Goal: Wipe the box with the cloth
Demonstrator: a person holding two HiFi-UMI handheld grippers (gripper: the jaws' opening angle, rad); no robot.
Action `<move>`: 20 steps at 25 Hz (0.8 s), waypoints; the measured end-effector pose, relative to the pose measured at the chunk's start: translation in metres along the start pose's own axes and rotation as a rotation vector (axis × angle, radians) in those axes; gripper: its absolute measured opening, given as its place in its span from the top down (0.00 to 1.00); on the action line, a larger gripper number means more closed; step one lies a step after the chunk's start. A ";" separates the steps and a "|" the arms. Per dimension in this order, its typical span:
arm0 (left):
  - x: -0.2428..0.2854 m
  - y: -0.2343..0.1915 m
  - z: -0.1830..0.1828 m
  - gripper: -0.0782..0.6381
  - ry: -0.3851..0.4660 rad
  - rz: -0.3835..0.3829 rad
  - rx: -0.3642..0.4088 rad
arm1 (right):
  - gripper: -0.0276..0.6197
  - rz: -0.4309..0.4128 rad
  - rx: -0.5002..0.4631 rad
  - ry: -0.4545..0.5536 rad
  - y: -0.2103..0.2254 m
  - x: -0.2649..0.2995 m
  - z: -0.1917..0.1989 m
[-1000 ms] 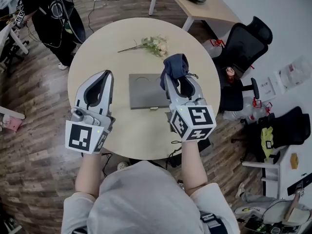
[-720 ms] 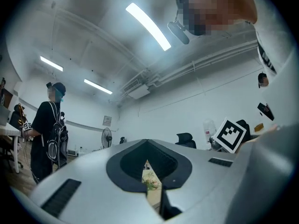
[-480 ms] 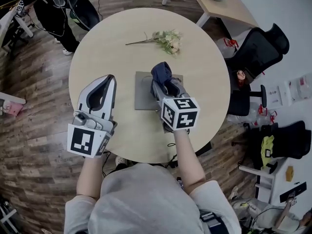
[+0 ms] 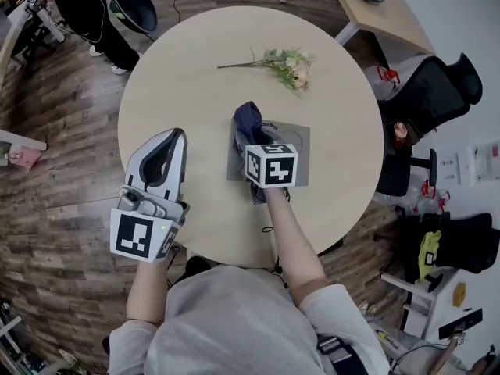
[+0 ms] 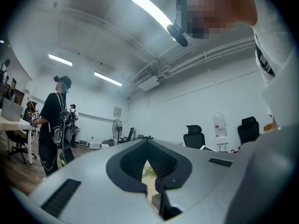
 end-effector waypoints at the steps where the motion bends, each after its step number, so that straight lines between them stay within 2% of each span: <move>1: -0.001 -0.002 0.001 0.88 -0.003 -0.007 0.000 | 0.74 0.002 -0.002 -0.015 0.000 0.006 0.002; 8: -0.003 -0.017 0.005 0.88 -0.012 -0.040 -0.009 | 0.72 0.014 -0.015 -0.088 0.001 0.036 0.013; 14: 0.000 -0.020 0.006 0.88 -0.016 -0.043 -0.012 | 0.61 0.045 -0.031 -0.061 0.007 0.035 0.008; 15: 0.000 -0.020 0.006 0.88 -0.016 -0.042 -0.011 | 0.62 0.047 -0.033 -0.060 0.007 0.035 0.008; 17: 0.001 -0.019 0.007 0.88 -0.018 -0.039 -0.009 | 0.73 0.051 -0.057 -0.075 0.006 0.039 0.010; 20: 0.004 -0.017 0.008 0.88 -0.022 -0.036 -0.008 | 0.77 0.058 -0.115 -0.109 0.005 0.045 0.013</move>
Point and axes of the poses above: the fingertips, and each gripper's own axes: x forward along the fingers, y to its right, z out of its underside, the point moved 3 cm from there along -x, backward along the fingers, and after that the axes turned 8 degrees about -x, right-handed, at the moved point
